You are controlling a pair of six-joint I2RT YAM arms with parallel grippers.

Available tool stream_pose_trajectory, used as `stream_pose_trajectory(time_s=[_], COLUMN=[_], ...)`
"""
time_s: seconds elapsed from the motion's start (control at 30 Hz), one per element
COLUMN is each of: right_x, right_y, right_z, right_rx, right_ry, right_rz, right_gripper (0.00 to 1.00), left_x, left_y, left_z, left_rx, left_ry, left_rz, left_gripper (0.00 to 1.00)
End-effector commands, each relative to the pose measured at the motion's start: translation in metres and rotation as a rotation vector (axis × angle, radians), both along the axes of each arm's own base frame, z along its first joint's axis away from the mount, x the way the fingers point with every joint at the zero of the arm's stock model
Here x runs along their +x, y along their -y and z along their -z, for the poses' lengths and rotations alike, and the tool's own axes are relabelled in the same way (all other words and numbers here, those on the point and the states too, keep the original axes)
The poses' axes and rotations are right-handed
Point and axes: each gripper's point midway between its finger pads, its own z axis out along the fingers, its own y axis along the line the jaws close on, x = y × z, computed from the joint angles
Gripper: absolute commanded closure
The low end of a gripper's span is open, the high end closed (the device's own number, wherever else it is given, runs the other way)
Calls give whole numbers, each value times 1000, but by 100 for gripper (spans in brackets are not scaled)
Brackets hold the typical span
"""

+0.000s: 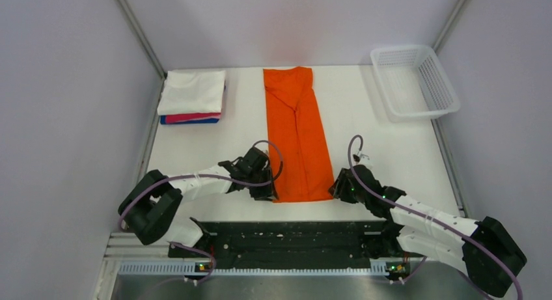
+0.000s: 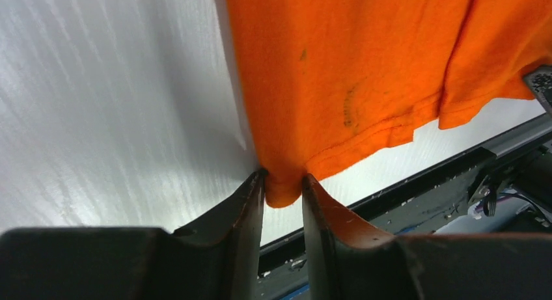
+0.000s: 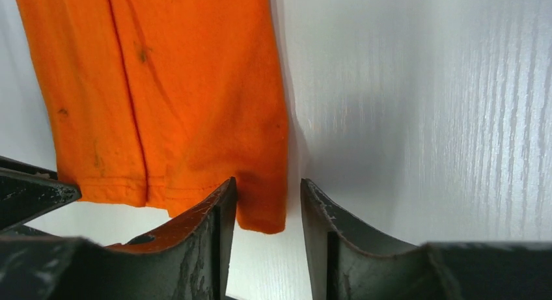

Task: Fold and stack the t-shirts
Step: Grab the bottom of the folded rectangular tshirt with both arms, then fold the folded rectangular tshirt in 1/3 of the way

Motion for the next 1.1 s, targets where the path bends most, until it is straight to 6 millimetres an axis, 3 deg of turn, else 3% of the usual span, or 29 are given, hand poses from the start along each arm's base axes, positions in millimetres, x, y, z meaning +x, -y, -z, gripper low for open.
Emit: stream_pose_trajectory(time_s=[0.0,0.13,0.2,0.23,0.3,0.47,0.57,0.77,0.9,1.07], right_x=[-4,-10,-14,-16,-24,-48,-53,-29,8,54], right_y=[-4,-10,-13,-14,-18,-32,-43,-57,-56,-49], right_z=[8,6,5,5,3,-11,-23,-53,-77,-98], right_rx=[33,64,82,91,117,190,259,286,217,179], right_ry=[-19,-38,-45,-53,-78,-98,-71,47,138,192], right_rz=[-10,-42,-62,-68,-94,-144,-179,-188,-139,-101], right_gripper=[62,73,80,84,93,99,100,100,100,100], left_x=[0,-3,-5,-7,-19,-51,-53,-21,21,82], left_y=[8,13,16,17,18,16,20,44,52,38], left_z=[6,10,9,8,4,-15,-28,-59,-78,-91], left_rx=[-11,-19,-20,-25,-28,-56,-111,-156,-163,-191], left_ry=[4,-17,-19,-19,-34,-42,-17,101,172,174], left_rz=[-3,6,14,21,53,118,129,138,87,-52], left_gripper=[68,80,97,100,100,100,100,100,100,100])
